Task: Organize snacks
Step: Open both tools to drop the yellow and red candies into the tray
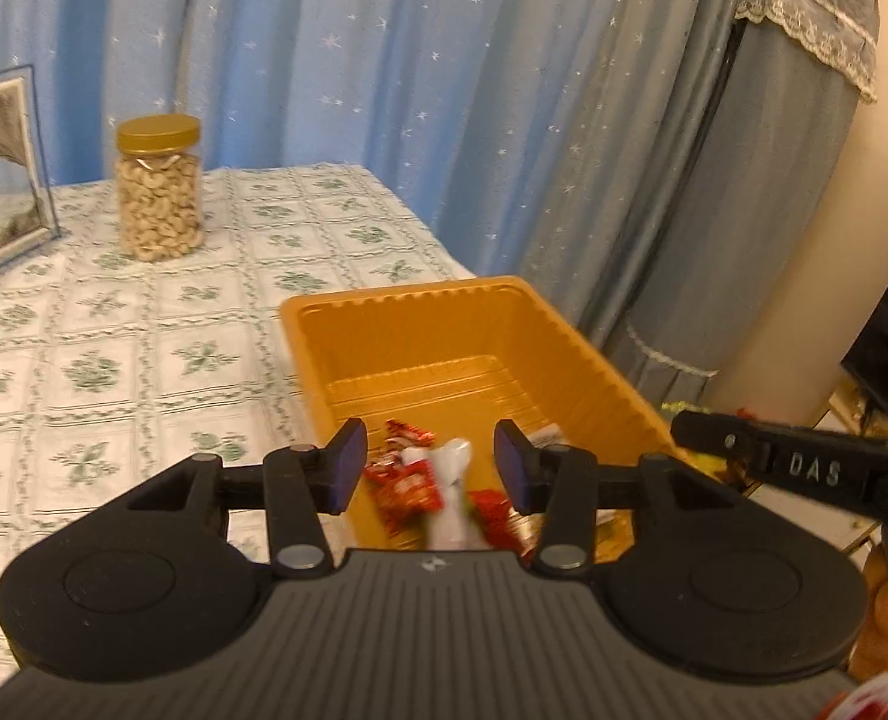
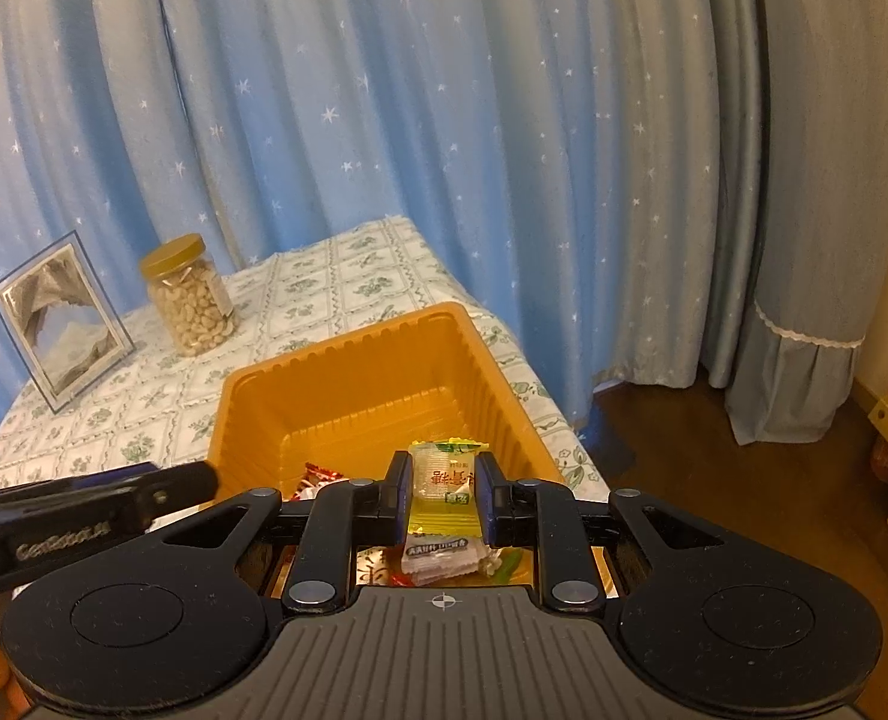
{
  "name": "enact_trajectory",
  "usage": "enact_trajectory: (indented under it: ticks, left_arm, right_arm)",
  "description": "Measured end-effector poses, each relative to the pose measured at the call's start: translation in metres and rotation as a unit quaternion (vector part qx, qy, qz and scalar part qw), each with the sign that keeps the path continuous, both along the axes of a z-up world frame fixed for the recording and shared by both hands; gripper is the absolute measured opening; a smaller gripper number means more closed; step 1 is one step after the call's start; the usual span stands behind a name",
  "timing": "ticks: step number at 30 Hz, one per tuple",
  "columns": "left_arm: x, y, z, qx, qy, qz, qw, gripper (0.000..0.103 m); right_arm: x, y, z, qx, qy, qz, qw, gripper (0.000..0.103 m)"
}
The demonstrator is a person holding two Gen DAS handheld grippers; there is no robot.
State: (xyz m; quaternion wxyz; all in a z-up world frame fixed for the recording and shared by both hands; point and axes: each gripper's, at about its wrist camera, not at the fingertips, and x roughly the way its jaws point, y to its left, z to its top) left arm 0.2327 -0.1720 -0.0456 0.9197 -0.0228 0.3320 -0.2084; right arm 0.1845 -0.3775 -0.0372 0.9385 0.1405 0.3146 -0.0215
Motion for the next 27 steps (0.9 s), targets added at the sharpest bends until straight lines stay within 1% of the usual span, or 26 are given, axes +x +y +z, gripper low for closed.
enact_trajectory:
  ticks: [3, 4, 5, 7, 11, 15, 18, 19, 20, 21, 22, 27]
  left_arm:
    - [-0.007, 0.006, 0.000, 0.019, -0.005, 0.010, 0.9998, 0.049]
    - [-0.009, 0.009, 0.000, 0.022, -0.006, 0.012, 0.9997, 0.054]
    - [-0.010, 0.011, 0.000, 0.025, -0.005, 0.015, 0.9996, 0.056]
    - [-0.011, 0.015, -0.001, 0.025, 0.002, 0.018, 0.9995, 0.057]
    - [-0.012, 0.022, -0.003, 0.024, 0.006, 0.027, 0.9993, 0.067]
    - [-0.012, 0.025, -0.003, 0.021, 0.007, 0.029, 0.9993, 0.070]
    - [-0.012, 0.027, -0.003, 0.022, 0.005, 0.033, 0.9992, 0.080]
    - [-0.011, 0.028, -0.003, 0.021, 0.004, 0.034, 0.9992, 0.084]
    - [-0.012, 0.028, -0.003, 0.021, 0.003, 0.036, 0.9991, 0.088]
    - [-0.012, 0.029, -0.004, 0.022, 0.003, 0.037, 0.9991, 0.089]
    - [-0.013, 0.030, -0.004, 0.022, 0.005, 0.037, 0.9991, 0.090]
    - [-0.020, 0.035, -0.005, 0.016, 0.016, 0.046, 0.9987, 0.093]
  right_arm:
    - [0.003, 0.004, -0.001, 0.005, 0.001, 0.009, 1.000, 0.022]
    - [0.004, 0.005, -0.001, 0.007, 0.002, 0.014, 1.000, 0.022]
    - [0.006, 0.007, -0.001, 0.008, 0.002, 0.017, 1.000, 0.022]
    - [0.010, 0.012, 0.001, 0.006, 0.002, 0.024, 1.000, 0.022]
    - [0.020, 0.020, 0.004, 0.003, -0.003, 0.033, 0.999, 0.022]
    - [0.030, 0.027, 0.007, -0.009, -0.012, 0.043, 0.999, 0.022]
    - [0.037, 0.029, 0.005, -0.001, -0.016, 0.053, 0.998, 0.023]
    - [0.039, 0.028, 0.005, 0.005, -0.018, 0.055, 0.998, 0.030]
    - [0.039, 0.027, 0.004, 0.011, -0.020, 0.052, 0.998, 0.054]
    - [0.038, 0.025, 0.004, 0.019, -0.024, 0.046, 0.998, 0.065]
    - [0.036, 0.022, 0.004, 0.027, -0.030, 0.040, 0.998, 0.068]
    - [0.020, 0.008, 0.005, 0.037, -0.025, 0.013, 0.999, 0.068]
